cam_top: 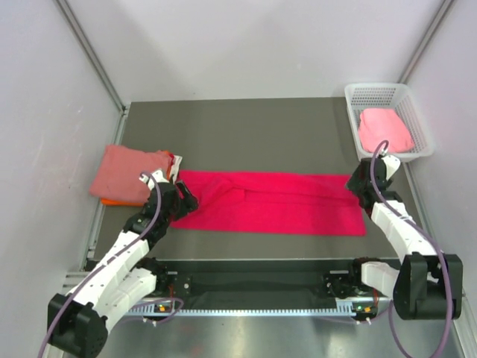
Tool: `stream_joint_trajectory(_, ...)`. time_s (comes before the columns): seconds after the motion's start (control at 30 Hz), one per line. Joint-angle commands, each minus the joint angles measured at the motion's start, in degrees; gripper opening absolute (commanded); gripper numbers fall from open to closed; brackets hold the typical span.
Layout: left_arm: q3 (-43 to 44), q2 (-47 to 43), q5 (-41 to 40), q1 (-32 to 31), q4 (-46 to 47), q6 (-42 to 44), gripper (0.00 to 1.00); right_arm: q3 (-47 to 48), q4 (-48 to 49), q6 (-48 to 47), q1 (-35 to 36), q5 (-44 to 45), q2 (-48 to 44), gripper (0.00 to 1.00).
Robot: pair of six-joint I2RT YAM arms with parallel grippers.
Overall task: Fold and stack the t-shirts
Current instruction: Fold the tshirt
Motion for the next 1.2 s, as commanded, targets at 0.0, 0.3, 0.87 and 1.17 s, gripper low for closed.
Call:
stream_joint_trajectory(0.0, 2.68, -1.55, -2.32, -0.30, -4.96, -2.83, 0.84, 2.69, 1.94, -1.17, 5.05, 5.32, -3.63, 0.59)
stream_joint_trajectory(0.3, 17.44, 19.51, -1.70, -0.03, -3.65, 6.56, 0.89, 9.99, 6.32, -1.97, 20.51, -16.99, 5.32, 0.55)
stream_joint_trajectory(0.87, 30.64, 43.45, -9.36, 0.67, -5.31, 12.20, 0.56, 12.37, 7.82, -4.17, 26.25, -19.72, 10.88, 0.54)
stream_joint_trajectory(1.17, 30.38, 46.27, 2.67, 0.58, -4.53, 12.38, 0.54, 10.79, 8.35, -4.69, 26.25, -19.46, 10.43, 0.54)
